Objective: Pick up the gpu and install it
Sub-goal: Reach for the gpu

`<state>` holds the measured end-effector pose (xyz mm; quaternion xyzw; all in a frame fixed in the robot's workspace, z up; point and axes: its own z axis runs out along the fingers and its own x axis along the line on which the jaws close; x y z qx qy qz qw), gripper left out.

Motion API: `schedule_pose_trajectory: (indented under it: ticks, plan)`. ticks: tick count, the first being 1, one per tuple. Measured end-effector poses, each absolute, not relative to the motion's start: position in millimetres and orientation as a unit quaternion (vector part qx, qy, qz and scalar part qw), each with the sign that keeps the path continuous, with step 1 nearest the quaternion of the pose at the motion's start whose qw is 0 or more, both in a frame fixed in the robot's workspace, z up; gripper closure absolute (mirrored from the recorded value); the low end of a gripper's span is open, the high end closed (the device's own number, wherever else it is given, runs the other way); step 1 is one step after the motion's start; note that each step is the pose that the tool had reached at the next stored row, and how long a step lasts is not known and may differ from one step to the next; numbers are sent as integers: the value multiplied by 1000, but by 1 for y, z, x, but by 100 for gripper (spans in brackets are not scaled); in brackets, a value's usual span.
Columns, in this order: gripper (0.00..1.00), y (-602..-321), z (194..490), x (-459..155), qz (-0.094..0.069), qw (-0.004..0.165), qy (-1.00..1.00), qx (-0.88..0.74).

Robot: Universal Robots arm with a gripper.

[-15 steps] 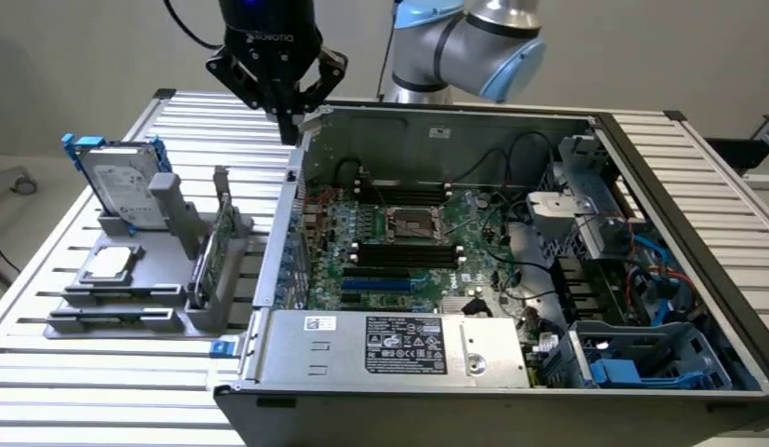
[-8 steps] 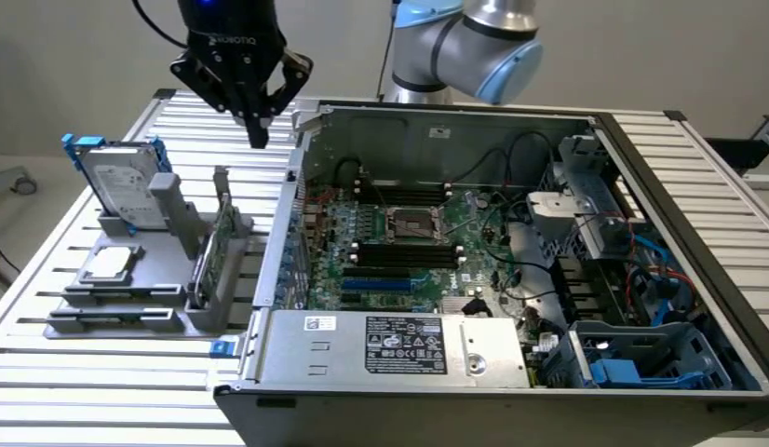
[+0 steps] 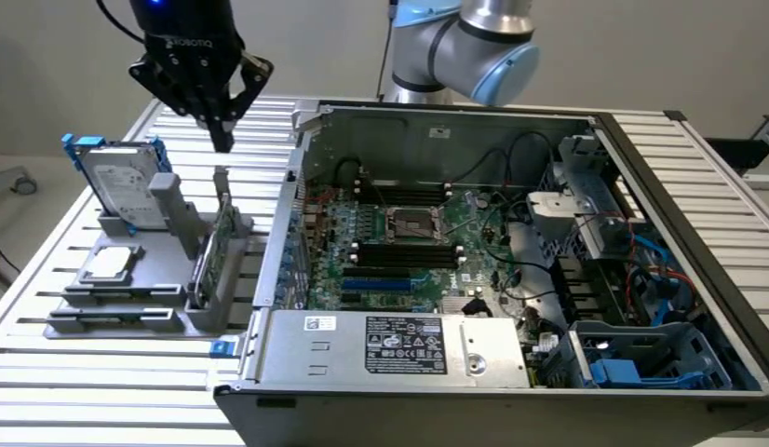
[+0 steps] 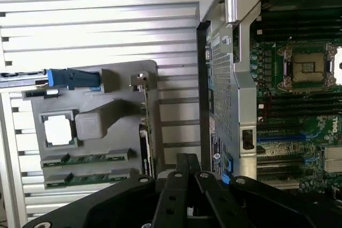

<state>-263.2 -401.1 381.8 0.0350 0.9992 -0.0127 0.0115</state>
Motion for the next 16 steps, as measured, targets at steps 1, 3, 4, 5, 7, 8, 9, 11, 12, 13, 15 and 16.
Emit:
schedule_pose_trajectory:
  ticks: [1, 3, 4, 5, 7, 8, 9, 11, 12, 13, 15, 16]
  plan:
    - [89, -401, 382, -268, -14, 12, 999, 35]
    - [89, -401, 381, -277, -18, 12, 999, 35]
    - [89, -401, 380, -281, -20, 12, 999, 35]
    - [89, -401, 380, -286, -22, 12, 999, 35]
    - [89, -401, 379, -295, -25, 12, 999, 35]
    - [89, -401, 379, -299, -27, 12, 999, 35]
    - [89, -401, 378, -304, -28, 12, 999, 35]
    - [89, -401, 376, -313, -28, 12, 999, 35]
    - [89, -401, 376, -318, -28, 12, 999, 35]
    - [89, -401, 376, -320, -28, 12, 999, 35]
    - [89, -401, 376, -320, -28, 12, 999, 35]
    - [89, -401, 376, -320, -28, 12, 999, 35]
